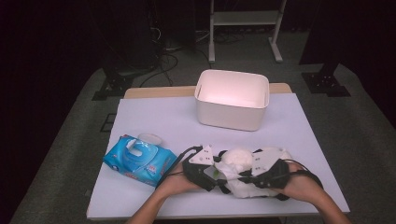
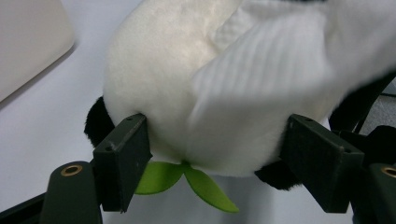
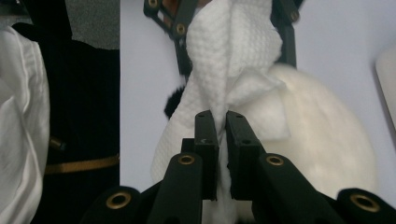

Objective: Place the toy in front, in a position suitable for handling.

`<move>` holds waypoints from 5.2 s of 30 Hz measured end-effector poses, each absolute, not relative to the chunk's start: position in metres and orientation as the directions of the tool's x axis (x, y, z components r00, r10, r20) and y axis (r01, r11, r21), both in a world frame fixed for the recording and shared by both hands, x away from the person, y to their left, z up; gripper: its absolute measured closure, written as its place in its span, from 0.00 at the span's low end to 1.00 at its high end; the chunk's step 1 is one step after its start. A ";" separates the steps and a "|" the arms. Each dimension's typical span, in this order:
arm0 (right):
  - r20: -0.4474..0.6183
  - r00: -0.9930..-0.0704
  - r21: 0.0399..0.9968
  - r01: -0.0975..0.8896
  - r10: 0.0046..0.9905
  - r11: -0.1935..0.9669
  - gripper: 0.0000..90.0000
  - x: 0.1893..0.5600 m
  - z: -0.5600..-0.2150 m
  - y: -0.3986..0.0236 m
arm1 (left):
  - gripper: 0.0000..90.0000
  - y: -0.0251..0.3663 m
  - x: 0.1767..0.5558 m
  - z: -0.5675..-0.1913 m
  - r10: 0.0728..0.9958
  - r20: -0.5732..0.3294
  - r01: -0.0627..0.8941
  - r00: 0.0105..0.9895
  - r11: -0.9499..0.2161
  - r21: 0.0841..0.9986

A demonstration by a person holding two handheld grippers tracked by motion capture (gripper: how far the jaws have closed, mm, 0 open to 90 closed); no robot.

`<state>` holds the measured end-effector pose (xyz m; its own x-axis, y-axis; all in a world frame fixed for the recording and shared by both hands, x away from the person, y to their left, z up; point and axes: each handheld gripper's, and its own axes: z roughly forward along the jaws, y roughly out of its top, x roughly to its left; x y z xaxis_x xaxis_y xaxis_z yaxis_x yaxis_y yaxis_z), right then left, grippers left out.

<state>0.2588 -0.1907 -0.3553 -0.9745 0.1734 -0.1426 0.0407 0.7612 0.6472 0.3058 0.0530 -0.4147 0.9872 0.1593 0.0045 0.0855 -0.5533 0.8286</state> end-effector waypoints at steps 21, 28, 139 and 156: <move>-0.147 -0.971 0.635 0.052 0.187 0.771 0.93 0.260 -0.354 -0.183 | 0.27 0.053 0.307 -0.415 0.152 0.003 0.082 0.988 -0.549 0.832; -0.166 -0.962 0.654 0.056 0.216 0.754 0.93 0.266 -0.348 -0.186 | 0.27 0.051 0.307 -0.414 0.141 -0.003 0.079 0.990 -0.540 0.838; -0.117 -0.947 0.636 0.161 0.300 0.754 0.93 0.299 -0.348 -0.212 | 0.24 0.048 0.302 -0.413 0.173 0.002 0.084 0.985 -0.488 0.869; -0.143 -0.975 0.584 0.057 0.172 0.810 0.93 0.301 -0.347 -0.151 | 0.27 0.049 0.306 -0.420 0.192 -0.014 0.108 0.981 -0.485 0.868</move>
<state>0.3012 -0.1515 -0.3471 -0.9747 0.1719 -0.1431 0.0570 0.8097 0.5841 0.3064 0.0485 -0.4199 0.9812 0.1924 -0.0142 0.1077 -0.4852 0.8677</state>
